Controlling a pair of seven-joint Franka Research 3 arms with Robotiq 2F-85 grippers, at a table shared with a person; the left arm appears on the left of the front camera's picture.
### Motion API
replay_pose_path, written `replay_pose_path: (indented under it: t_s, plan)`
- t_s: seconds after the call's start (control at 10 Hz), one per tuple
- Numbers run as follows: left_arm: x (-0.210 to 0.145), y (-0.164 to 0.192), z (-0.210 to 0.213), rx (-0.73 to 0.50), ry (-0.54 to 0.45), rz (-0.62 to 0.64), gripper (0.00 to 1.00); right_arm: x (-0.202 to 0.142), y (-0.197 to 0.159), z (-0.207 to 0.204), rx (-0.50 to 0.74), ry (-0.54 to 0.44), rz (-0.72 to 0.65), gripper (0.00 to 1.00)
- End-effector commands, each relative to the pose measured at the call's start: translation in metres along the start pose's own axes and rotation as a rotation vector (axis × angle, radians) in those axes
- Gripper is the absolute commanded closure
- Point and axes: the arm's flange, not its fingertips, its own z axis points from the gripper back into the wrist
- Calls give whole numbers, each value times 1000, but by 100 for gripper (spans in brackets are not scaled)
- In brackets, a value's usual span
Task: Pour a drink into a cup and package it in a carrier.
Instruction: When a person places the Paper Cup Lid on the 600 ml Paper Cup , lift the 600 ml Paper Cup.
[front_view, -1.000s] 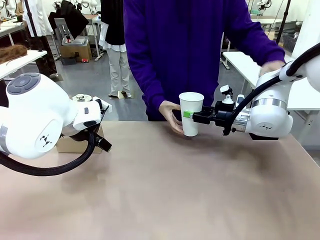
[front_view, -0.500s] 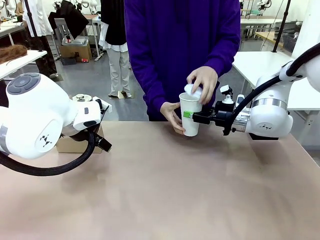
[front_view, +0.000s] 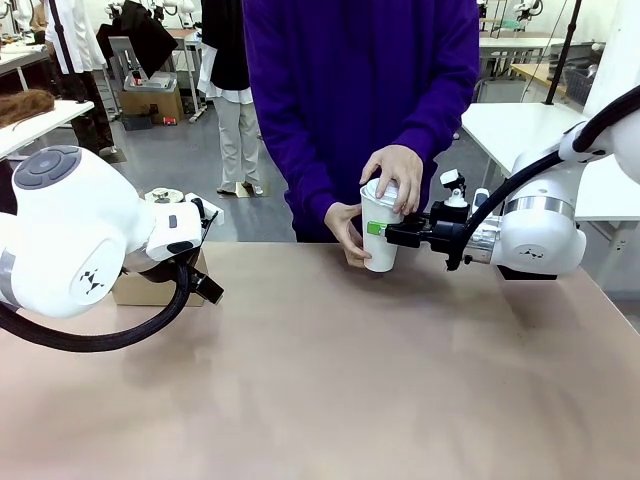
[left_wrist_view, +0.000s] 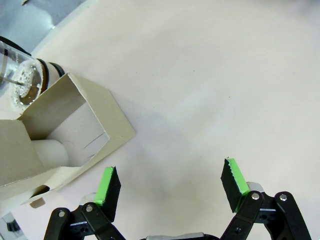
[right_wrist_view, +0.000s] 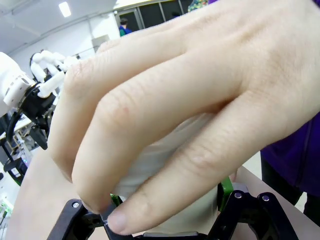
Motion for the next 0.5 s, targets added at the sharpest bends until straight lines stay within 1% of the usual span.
replay_pose_path:
  t_s: [0.0, 0.4]
  plan:
    - [0, 0, 0, -2, -1, 1, 0, 2, 2, -2, -13, 5, 3, 20]
    - [0, 0, 0, -2, -1, 1, 0, 2, 2, -2, -13, 5, 3, 20]
